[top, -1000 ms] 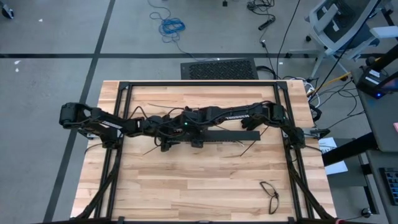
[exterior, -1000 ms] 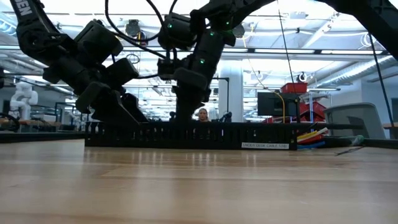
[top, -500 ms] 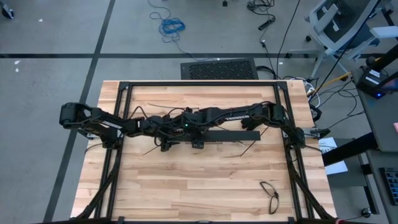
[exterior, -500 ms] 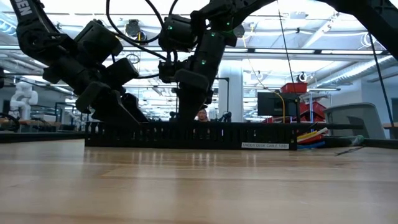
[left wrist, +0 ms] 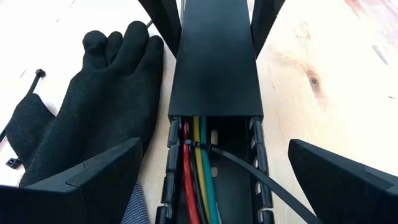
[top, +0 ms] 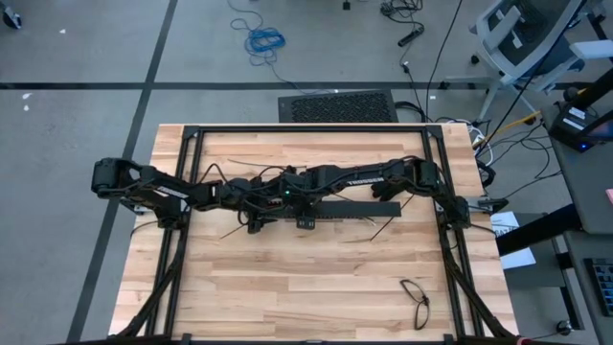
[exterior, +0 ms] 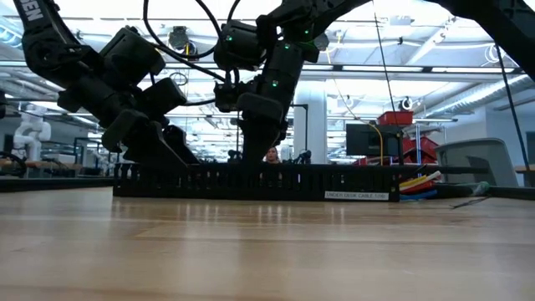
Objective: Ziptie cables
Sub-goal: Close the cable duct
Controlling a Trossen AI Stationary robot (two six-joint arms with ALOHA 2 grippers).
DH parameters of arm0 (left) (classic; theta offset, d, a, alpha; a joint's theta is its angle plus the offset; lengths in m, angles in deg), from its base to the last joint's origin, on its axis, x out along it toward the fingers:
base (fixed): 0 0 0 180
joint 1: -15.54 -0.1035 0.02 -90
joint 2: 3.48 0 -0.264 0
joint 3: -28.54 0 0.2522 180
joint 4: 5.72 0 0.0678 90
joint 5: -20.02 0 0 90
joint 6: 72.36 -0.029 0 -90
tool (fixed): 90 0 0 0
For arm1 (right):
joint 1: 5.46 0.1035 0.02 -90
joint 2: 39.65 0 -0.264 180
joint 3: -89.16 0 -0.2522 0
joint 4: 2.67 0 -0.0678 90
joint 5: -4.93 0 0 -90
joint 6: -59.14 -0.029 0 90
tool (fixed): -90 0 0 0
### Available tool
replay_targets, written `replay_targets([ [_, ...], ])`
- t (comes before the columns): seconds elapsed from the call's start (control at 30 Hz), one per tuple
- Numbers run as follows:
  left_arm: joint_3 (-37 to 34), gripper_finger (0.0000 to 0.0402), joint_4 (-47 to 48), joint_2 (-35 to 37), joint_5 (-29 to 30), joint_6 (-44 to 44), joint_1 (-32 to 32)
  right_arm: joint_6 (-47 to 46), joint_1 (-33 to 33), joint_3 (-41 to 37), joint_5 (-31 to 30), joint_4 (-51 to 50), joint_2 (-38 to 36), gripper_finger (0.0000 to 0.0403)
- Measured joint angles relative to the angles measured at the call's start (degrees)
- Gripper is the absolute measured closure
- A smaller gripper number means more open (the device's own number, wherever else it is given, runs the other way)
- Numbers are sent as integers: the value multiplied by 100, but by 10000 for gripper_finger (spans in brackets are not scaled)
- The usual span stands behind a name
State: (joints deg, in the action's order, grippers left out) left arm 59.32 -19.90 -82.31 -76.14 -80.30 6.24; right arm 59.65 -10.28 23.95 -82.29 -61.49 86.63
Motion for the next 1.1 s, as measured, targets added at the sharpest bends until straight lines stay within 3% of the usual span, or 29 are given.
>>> replay_targets([
  [0.67, 2, 2, 146, -16, -3, -142, 0, 17, 2, 0, 53, 17, 0, 159],
  [0.77, 2, 2, 161, -146, -229, -166, 6, 17, 4, 0, 53, 19, 0, 159],
  [1.1, 2, 2, -515, -297, 43, -142, 4, 53, 4, 0, 60, 74, -2, 160],
])
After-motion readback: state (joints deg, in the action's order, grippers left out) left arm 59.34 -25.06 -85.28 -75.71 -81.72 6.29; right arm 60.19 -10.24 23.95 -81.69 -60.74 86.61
